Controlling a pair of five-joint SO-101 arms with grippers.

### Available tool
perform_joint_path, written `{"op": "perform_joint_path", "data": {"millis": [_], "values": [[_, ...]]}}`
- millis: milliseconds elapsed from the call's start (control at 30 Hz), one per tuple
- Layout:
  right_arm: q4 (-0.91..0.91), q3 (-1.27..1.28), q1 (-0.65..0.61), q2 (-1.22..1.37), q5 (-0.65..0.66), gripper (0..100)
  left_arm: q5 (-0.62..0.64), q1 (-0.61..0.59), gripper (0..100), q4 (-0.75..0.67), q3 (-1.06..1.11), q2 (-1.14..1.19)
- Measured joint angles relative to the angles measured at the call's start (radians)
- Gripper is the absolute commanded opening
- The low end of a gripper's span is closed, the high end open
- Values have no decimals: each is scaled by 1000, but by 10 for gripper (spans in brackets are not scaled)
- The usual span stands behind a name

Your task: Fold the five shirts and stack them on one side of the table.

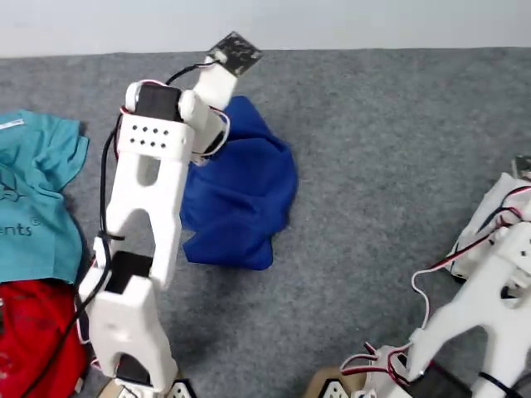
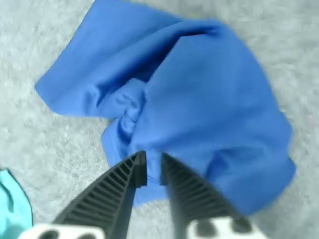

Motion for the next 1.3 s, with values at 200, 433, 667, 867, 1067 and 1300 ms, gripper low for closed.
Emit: {"op": "perform_joint_path", "data": {"millis": [200, 433, 667, 867, 1067, 1300], "values": [[0, 60, 0, 0, 0, 220, 14, -55, 251, -117, 3, 144], [0, 127, 0, 0, 0, 220, -2, -49, 187, -152, 5, 361], [0, 127, 0, 0, 0, 219, 0, -28, 5, -89, -89, 399], [0, 127, 0, 0, 0, 219, -8, 52, 2, 57, -316, 364], [0, 127, 0, 0, 0, 218, -9, 141, 2, 61, -373, 138], [0, 127, 0, 0, 0, 218, 60, 262, 2, 64, -244, -215]]}}
